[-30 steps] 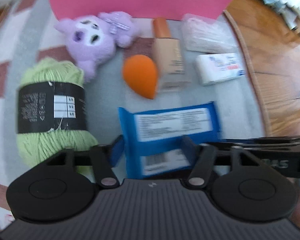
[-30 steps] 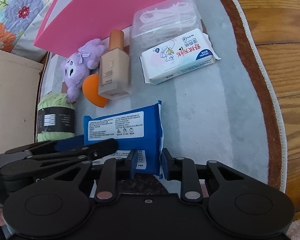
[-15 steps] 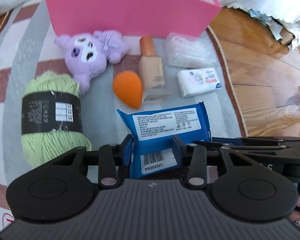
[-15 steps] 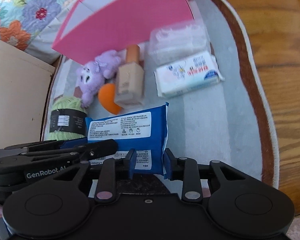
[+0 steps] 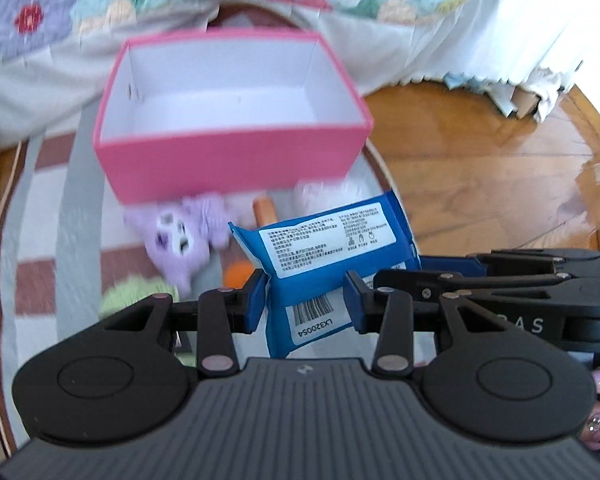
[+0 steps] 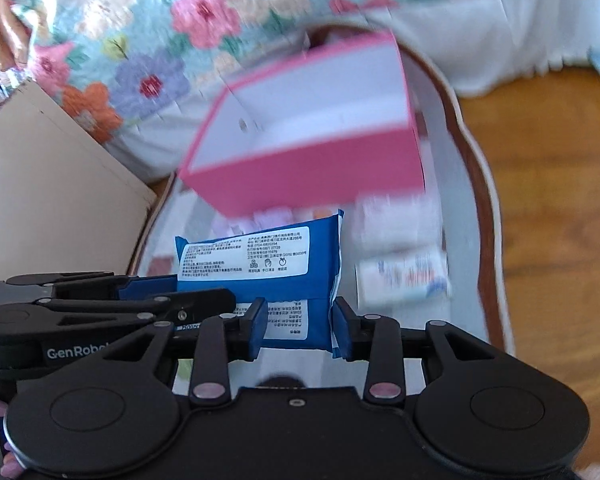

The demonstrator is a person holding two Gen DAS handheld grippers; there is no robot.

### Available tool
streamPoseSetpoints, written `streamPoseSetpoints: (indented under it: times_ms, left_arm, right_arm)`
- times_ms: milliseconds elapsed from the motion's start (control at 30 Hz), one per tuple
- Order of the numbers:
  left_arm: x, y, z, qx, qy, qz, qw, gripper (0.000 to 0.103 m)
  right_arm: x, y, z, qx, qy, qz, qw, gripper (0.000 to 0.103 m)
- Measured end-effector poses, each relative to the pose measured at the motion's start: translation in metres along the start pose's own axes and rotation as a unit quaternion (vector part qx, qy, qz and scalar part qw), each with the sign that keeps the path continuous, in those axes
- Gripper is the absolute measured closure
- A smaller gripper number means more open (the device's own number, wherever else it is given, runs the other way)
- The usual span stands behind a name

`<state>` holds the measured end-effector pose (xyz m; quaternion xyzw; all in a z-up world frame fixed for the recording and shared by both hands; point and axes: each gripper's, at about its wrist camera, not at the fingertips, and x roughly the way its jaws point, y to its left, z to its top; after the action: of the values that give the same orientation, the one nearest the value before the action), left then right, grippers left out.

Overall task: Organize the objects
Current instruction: 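Lift the blue wipe pack with the left tool and drop it into the pink box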

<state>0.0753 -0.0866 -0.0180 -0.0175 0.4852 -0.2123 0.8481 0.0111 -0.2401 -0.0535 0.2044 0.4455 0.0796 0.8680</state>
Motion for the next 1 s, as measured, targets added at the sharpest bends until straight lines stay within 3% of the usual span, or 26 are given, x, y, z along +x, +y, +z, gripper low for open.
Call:
streamPoseSetpoints:
  times_ms: [267, 567, 800, 1000]
  left_arm:
    - [-0.022, 0.002, 0.055, 0.011, -0.051, -0.005, 0.9986, 0.064]
    - [0.006, 0.014, 0.122, 0.014, -0.076, 0.004, 0.997, 0.065]
    - [0.083, 0.046, 0.18, -0.006, -0.073, -0.018, 0.9972, 0.063]
    - [0.16, 0.106, 0.199, -0.123, -0.03, -0.071, 0.9894, 0.065]
  right_arm:
    - [-0.021, 0.021, 0.055, -0.049, -0.053, -0.015, 0.997, 0.061]
    - [0.0, 0.031, 0.128, -0.114, -0.063, -0.051, 0.99, 0.066]
    - [0.06, 0.015, 0.173, -0.13, -0.029, -0.096, 0.986, 0.067]
    - [0.139, -0.006, 0.192, -0.142, 0.029, -0.138, 0.98, 0.069]
